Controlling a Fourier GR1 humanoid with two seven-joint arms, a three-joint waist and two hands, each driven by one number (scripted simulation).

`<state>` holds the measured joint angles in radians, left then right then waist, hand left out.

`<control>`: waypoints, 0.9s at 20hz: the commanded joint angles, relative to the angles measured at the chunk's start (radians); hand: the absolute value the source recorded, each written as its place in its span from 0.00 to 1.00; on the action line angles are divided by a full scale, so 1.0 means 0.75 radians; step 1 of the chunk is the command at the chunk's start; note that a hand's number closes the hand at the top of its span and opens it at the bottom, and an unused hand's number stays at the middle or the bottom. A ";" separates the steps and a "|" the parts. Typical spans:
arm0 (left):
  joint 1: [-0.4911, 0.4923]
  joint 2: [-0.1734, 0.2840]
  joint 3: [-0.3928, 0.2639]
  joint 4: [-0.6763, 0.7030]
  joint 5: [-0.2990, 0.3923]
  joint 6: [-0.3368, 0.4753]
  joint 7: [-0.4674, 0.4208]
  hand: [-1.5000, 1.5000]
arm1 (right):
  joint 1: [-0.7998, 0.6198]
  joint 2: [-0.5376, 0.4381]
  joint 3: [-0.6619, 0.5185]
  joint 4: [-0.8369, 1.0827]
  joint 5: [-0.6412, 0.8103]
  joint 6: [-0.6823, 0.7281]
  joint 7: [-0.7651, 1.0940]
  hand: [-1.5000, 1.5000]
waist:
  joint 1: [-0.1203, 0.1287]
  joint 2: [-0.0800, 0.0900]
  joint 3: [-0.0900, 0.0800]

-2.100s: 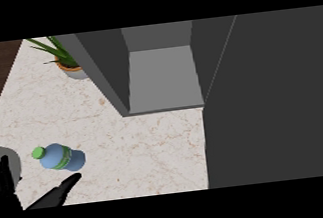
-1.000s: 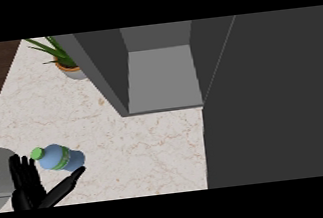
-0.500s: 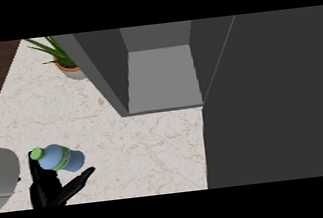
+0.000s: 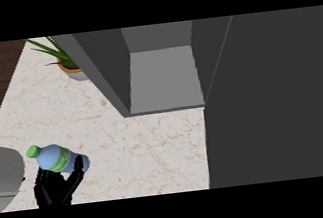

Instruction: Pick up the bottled water, place it into the cabinet and close the cabinet

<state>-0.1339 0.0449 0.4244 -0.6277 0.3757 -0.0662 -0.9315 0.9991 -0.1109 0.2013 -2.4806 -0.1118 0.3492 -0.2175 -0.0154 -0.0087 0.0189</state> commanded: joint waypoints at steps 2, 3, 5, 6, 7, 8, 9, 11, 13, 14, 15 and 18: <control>-0.078 -0.013 -0.001 0.094 0.011 -0.028 -0.020 1.00 | 0.074 -0.025 -0.032 -0.161 -0.065 0.019 0.024 0.00 | -0.014 0.010 -0.027; -0.140 0.051 0.016 0.113 0.028 -0.036 0.053 1.00 | -0.047 -0.005 -0.025 -0.092 -0.068 -0.019 0.075 0.00 | 0.001 0.016 -0.027; -0.095 0.062 0.009 0.124 0.015 -0.082 -0.024 1.00 | -0.038 -0.019 -0.075 -0.082 -0.120 0.000 0.064 0.00 | 0.000 0.015 -0.027; -0.076 0.041 -0.015 0.084 0.007 -0.085 -0.028 1.00 | -0.001 0.018 -0.010 -0.051 -0.007 0.001 -0.002 0.00 | -0.004 0.010 -0.027; -0.108 0.023 -0.073 0.035 -0.032 -0.064 0.033 1.00 | -0.068 -0.015 -0.077 -0.051 -0.111 0.002 0.052 0.00 | 0.006 0.013 -0.025; -0.109 0.021 -0.112 0.085 -0.071 -0.125 0.010 1.00 | -0.042 -0.032 -0.087 -0.127 -0.113 0.002 0.083 0.00 | -0.006 0.017 -0.028; -0.068 -0.005 -0.159 0.052 -0.104 -0.165 -0.023 1.00 | -0.046 0.002 -0.009 -0.069 -0.059 0.003 0.056 0.00 | 0.000 0.012 -0.027; -0.078 -0.026 -0.250 0.085 -0.185 -0.214 -0.024 1.00 | -0.015 -0.004 -0.014 -0.134 -0.071 -0.006 0.081 0.00 | -0.016 0.015 -0.029; -0.057 -0.035 -0.313 0.046 -0.221 -0.273 -0.003 1.00 | -0.023 -0.019 -0.065 -0.006 -0.068 0.039 -0.019 0.00 | -0.009 0.008 -0.025; -0.116 -0.056 -0.325 0.046 -0.209 -0.233 0.036 1.00 | 0.003 0.009 0.000 -0.034 -0.014 0.028 -0.021 0.00 | -0.016 0.007 -0.026; -0.089 -0.057 -0.338 0.027 -0.212 -0.261 0.044 1.00 | -0.007 0.010 -0.039 -0.031 -0.060 0.018 -0.009 0.00 | -0.002 0.008 -0.025; -0.165 -0.058 -0.444 0.011 -0.105 -0.219 0.111 1.00 | -0.041 -0.031 -0.074 -0.087 -0.126 0.037 0.065 0.00 | 0.003 0.010 -0.026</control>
<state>-0.2143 0.0201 0.1696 -0.6162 0.2582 -0.2181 -0.8770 0.9715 -0.1113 0.1723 -2.4614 -0.1089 0.3661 -0.2273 -0.0162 -0.0033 0.0036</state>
